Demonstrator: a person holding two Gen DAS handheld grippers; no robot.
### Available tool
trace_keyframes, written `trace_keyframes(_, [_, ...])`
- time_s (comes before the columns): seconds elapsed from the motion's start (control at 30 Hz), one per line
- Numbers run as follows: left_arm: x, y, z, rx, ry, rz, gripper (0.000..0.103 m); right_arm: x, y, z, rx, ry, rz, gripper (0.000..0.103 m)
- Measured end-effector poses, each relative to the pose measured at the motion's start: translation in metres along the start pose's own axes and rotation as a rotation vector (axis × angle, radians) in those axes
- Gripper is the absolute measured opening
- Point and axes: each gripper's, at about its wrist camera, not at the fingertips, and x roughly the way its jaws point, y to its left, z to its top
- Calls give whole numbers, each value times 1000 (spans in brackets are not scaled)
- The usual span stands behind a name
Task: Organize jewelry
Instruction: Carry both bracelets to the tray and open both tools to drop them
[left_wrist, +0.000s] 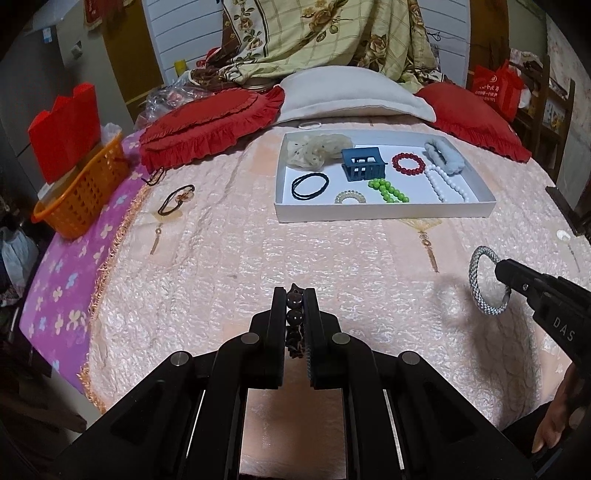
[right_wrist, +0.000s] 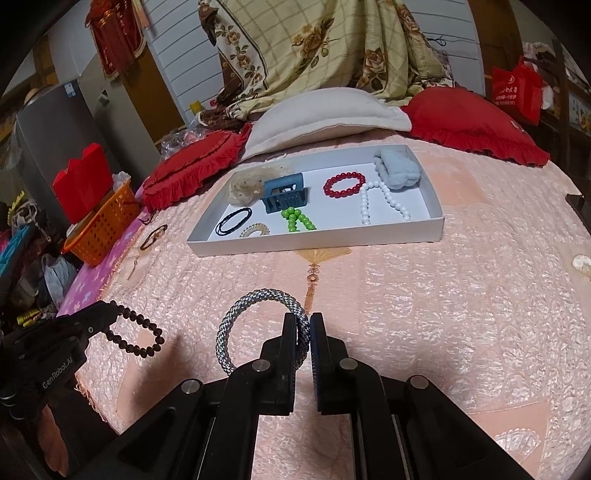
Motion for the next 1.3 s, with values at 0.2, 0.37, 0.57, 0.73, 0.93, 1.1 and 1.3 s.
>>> trace_keyframes(0.2, [-3,-12,1,29,-1,13,7,-1,-11,-1,22,-6,9,7])
trace_keyframes(0.37, [-4,-19,2,50,2,21,7,-3,-18,-2,38,-12,17,7])
trace_keyframes(0.57, [-4,-28,3,69,5,19,7,-5,-25,-2,57,-19,28,7])
trace_keyframes(0.73, [-4,-26,8,68,12,-15,7,-5,-30,0,60,-16,24,7])
trace_keyframes(0.93, [-11,-17,39,65,-7,-88,7,-5,-37,12,49,-28,15,7])
trace_keyframes(1.1, [-16,-17,73,77,-41,-160,7,-3,-45,30,44,-37,11,7])
trace_keyframes(1.3, [-12,-22,115,83,-63,-245,7,4,-54,55,55,-39,23,7])
